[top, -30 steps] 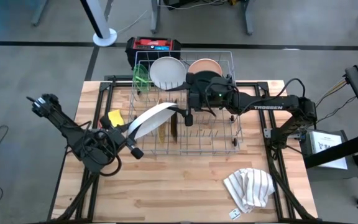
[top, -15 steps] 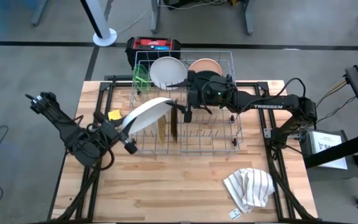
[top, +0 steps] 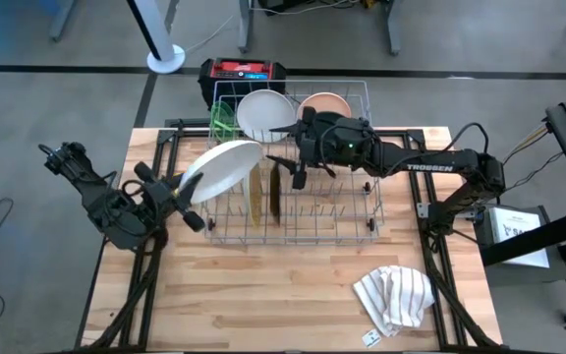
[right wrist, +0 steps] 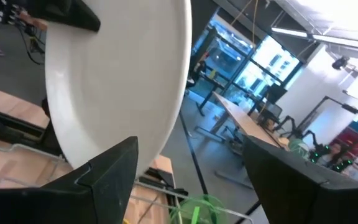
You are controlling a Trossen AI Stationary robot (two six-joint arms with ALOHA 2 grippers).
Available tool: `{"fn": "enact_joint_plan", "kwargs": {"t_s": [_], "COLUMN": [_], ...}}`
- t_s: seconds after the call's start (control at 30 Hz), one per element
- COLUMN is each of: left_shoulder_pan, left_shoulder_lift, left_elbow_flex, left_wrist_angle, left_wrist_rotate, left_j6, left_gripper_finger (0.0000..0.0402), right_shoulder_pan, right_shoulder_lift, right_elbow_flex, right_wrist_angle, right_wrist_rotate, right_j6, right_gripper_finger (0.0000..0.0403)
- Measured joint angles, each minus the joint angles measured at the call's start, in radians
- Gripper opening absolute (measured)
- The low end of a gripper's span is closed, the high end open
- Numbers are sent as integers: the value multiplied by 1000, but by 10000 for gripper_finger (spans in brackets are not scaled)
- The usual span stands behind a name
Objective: Sort dishes
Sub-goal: Put the white plate into the dish rack
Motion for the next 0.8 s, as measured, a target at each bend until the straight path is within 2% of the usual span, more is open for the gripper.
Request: {"fn": "enact_joint_plan", "kwargs": {"t_s": [0.23, 0.5, 0.7, 0.8], "left_shoulder_pan": [1, 8, 8, 8], "left_shoulder_lift": [-32, -41, -87, -119], "left_elbow_flex": [0, 0, 0, -4], "left_wrist_angle": [0, -10, -70, -140], "left_wrist_rotate": [-1, -1, 0, -2], "left_j6": [-40, -78, -91, -165], "left_gripper_finger": [49, 49, 49, 49], "right_shoulder_pan": [-15, -25, -29, -31], "right_shoulder_lift": [-56, -127, -160, -166], "right_elbow_flex": [0, 1, 1, 1], "right_wrist_angle": [-78, -260, -370, -421], "right_wrist_rotate": [11, 80, 80, 80], "right_j6": [40, 99, 141, 160], "right_gripper_finger": [281, 273, 279, 278]}}
